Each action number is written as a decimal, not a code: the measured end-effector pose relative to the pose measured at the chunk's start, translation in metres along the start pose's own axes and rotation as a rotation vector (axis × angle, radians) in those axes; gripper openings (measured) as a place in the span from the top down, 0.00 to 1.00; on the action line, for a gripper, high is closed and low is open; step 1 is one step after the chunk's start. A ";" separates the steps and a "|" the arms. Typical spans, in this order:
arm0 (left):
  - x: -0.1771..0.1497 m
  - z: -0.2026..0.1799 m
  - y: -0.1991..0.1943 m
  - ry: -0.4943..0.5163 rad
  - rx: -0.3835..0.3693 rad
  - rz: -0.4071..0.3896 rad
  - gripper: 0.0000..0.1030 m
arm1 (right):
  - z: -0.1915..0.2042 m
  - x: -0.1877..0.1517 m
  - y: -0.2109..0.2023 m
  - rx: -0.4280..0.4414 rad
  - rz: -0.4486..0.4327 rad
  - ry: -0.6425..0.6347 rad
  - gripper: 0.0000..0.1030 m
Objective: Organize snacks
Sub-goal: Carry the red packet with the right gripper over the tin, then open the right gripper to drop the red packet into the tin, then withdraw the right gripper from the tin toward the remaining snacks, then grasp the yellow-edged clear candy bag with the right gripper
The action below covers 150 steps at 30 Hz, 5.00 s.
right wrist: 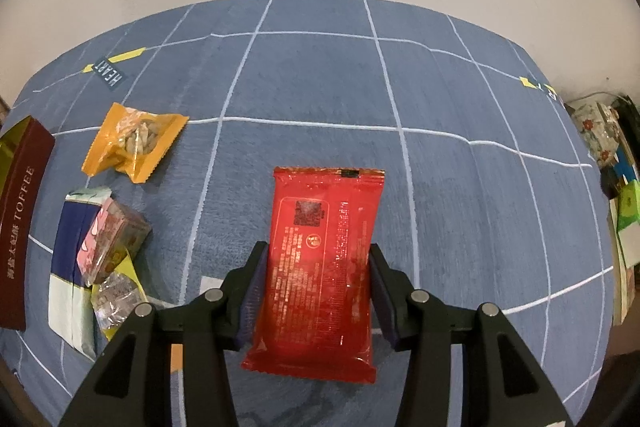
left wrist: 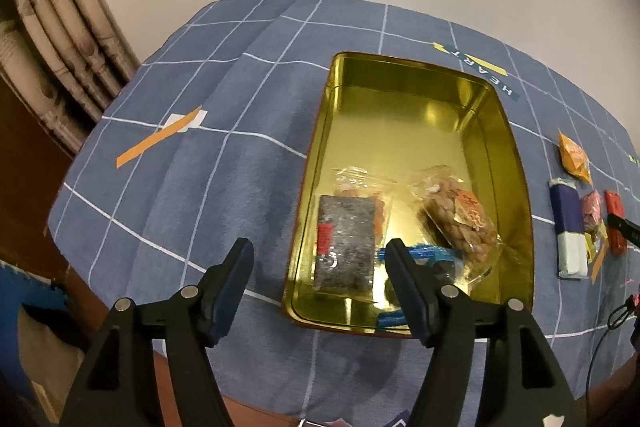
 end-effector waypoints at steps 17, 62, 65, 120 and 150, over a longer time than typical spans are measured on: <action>0.000 0.017 0.003 -0.076 0.005 -0.001 0.36 | 0.010 -0.015 -0.030 -0.081 -0.064 0.023 0.56; -0.001 0.045 -0.005 -0.214 0.090 -0.034 0.31 | 0.336 -0.034 -0.083 0.413 -0.043 -0.432 0.56; -0.001 0.045 -0.004 -0.215 0.087 -0.028 0.31 | 0.338 -0.037 -0.082 0.407 -0.050 -0.440 0.56; -0.002 0.040 -0.005 -0.201 0.098 -0.026 0.30 | 0.098 -0.013 -0.024 0.081 0.115 0.127 0.51; 0.015 -0.055 -0.046 0.032 0.025 -0.113 0.26 | 0.056 -0.017 -0.010 0.036 -0.027 0.051 0.61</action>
Point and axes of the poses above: each gripper's, at about its wrist camera, not at the fingertips, and y roughly the way its jaws point, z to its left, x to its top, the point moved 2 cm from there along y, roughly the way its jaws point, and after that the axes turned 3 degrees about -x, right-handed, at the moved point
